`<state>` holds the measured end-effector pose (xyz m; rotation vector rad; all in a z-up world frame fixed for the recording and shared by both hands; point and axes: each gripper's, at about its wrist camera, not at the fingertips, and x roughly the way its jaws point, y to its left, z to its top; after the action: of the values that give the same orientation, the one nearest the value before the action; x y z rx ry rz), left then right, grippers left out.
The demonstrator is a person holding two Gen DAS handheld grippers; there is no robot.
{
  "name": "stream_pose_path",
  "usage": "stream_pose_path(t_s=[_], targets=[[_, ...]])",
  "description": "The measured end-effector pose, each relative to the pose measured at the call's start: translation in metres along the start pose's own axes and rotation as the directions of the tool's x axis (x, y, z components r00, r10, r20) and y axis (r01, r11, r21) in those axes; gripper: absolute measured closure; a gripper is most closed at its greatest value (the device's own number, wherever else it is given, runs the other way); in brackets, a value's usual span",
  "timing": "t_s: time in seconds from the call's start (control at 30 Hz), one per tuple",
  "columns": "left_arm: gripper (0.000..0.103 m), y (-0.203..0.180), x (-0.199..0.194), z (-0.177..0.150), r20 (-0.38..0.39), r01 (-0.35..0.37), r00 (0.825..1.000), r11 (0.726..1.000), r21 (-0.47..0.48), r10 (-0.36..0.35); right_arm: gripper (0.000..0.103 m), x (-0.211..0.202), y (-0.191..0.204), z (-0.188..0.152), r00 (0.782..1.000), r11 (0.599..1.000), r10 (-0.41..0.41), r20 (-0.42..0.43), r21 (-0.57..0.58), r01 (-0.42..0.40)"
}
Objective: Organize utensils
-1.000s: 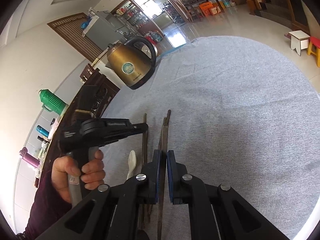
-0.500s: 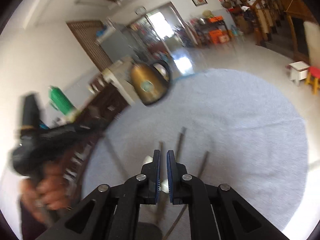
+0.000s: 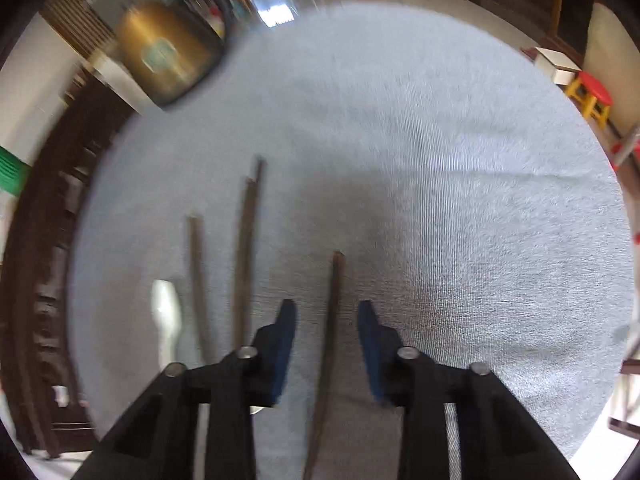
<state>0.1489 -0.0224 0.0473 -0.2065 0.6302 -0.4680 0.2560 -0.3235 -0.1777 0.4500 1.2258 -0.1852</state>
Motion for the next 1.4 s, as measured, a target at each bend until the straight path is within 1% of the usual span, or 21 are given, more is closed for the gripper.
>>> stream_pose_path(t_s=[0.03, 0.07, 0.1, 0.27, 0.33, 0.4, 0.5, 0.57, 0.67, 0.7, 0.73, 0.8, 0.83, 0.9, 0.97, 1.0, 1.07, 1.2, 1.27, 1.33, 1.4], targets=[[0.098, 0.001, -0.002, -0.002, 0.008, -0.005, 1.0, 1.0, 0.005, 0.005, 0.08, 0.009, 0.002, -0.001, 0.999, 1.0, -0.03, -0.025, 0.0, 0.03], [0.098, 0.001, -0.007, -0.004, 0.015, -0.006, 1.0, 1.0, 0.006, 0.006, 0.087, 0.006, 0.005, -0.003, 0.998, 0.998, -0.057, 0.016, -0.017, 0.057], [0.098, 0.001, -0.011, -0.006, 0.021, -0.007, 1.0, 1.0, 0.006, 0.007, 0.095, 0.009, 0.008, -0.004, 0.998, 0.997, -0.068, 0.008, -0.035, 0.069], [0.098, 0.001, -0.026, -0.012, 0.063, -0.006, 0.998, 1.0, 0.021, 0.005, 0.096, -0.013, 0.001, -0.016, 0.995, 0.999, -0.011, 0.103, -0.033, 0.014], [0.098, -0.002, -0.04, -0.014, 0.1, -0.007, 0.995, 1.0, 0.028, 0.004, 0.096, -0.046, -0.001, -0.028, 0.979, 0.998, 0.029, 0.201, -0.064, -0.016], [0.098, -0.004, -0.053, -0.014, 0.138, -0.003, 0.99, 1.0, 0.03, -0.002, 0.096, -0.082, -0.001, -0.042, 0.95, 0.994, 0.072, 0.305, -0.099, -0.043], [0.098, -0.008, -0.072, -0.013, 0.192, -0.002, 0.981, 0.999, 0.033, -0.004, 0.096, -0.141, 0.002, -0.069, 0.871, 0.986, 0.13, 0.473, -0.153, -0.064], [0.098, -0.012, -0.085, -0.012, 0.228, 0.002, 0.974, 0.999, 0.032, -0.01, 0.096, -0.181, 0.002, -0.089, 0.792, 0.98, 0.184, 0.583, -0.169, -0.103], [0.098, -0.016, -0.1, -0.011, 0.265, 0.018, 0.964, 0.999, 0.027, -0.024, 0.096, -0.227, 0.004, -0.115, 0.682, 0.97, 0.239, 0.691, -0.193, -0.145], [0.098, -0.017, -0.105, -0.011, 0.276, 0.022, 0.961, 0.999, 0.027, -0.028, 0.096, -0.237, 0.006, -0.119, 0.656, 0.966, 0.256, 0.71, -0.2, -0.161], [0.098, -0.018, -0.108, -0.013, 0.284, 0.026, 0.958, 0.999, 0.025, -0.032, 0.096, -0.252, 0.006, -0.128, 0.615, 0.959, 0.285, 0.735, -0.213, -0.189], [0.098, -0.019, -0.112, -0.016, 0.297, 0.03, 0.954, 0.999, 0.023, -0.035, 0.096, -0.274, 0.012, -0.139, 0.555, 0.947, 0.32, 0.768, -0.233, -0.223], [0.098, -0.02, -0.113, -0.019, 0.304, 0.032, 0.952, 0.999, 0.024, -0.038, 0.096, -0.285, 0.013, -0.147, 0.513, 0.94, 0.337, 0.79, -0.245, -0.239], [0.098, -0.022, -0.111, -0.025, 0.305, 0.037, 0.952, 0.999, 0.023, -0.042, 0.096, -0.299, 0.022, -0.158, 0.444, 0.927, 0.363, 0.819, -0.268, -0.264], [0.098, -0.025, -0.104, -0.033, 0.283, 0.036, 0.958, 0.999, 0.027, -0.043, 0.096, -0.305, 0.03, -0.168, 0.389, 0.917, 0.378, 0.84, -0.282, -0.281], [0.098, -0.026, -0.1, -0.037, 0.272, 0.036, 0.961, 0.999, 0.029, -0.043, 0.096, -0.303, 0.036, -0.171, 0.371, 0.918, 0.375, 0.849, -0.285, -0.275], [0.098, -0.027, -0.092, -0.045, 0.245, 0.033, 0.969, 0.999, 0.03, -0.039, 0.096, -0.295, 0.056, -0.174, 0.358, 0.924, 0.365, 0.859, -0.287, -0.253], [0.098, -0.027, -0.084, -0.06, 0.221, 0.005, 0.975, 0.999, 0.036, -0.013, 0.096, -0.27, 0.083, -0.175, 0.36, 0.945, 0.323, 0.875, -0.28, -0.167], [0.098, -0.026, -0.083, -0.065, 0.225, -0.012, 0.974, 0.999, 0.04, 0.003, 0.096, -0.251, 0.091, -0.174, 0.393, 0.946, 0.323, 0.861, -0.284, -0.156], [0.098, -0.023, -0.079, -0.069, 0.22, -0.021, 0.976, 0.999, 0.036, 0.013, 0.096, -0.243, 0.091, -0.176, 0.406, 0.949, 0.314, 0.858, -0.284, -0.134], [0.098, -0.02, -0.073, -0.073, 0.197, -0.023, 0.98, 0.999, 0.029, 0.017, 0.096, -0.231, 0.094, -0.177, 0.432, 0.951, 0.309, 0.847, -0.288, -0.114]])
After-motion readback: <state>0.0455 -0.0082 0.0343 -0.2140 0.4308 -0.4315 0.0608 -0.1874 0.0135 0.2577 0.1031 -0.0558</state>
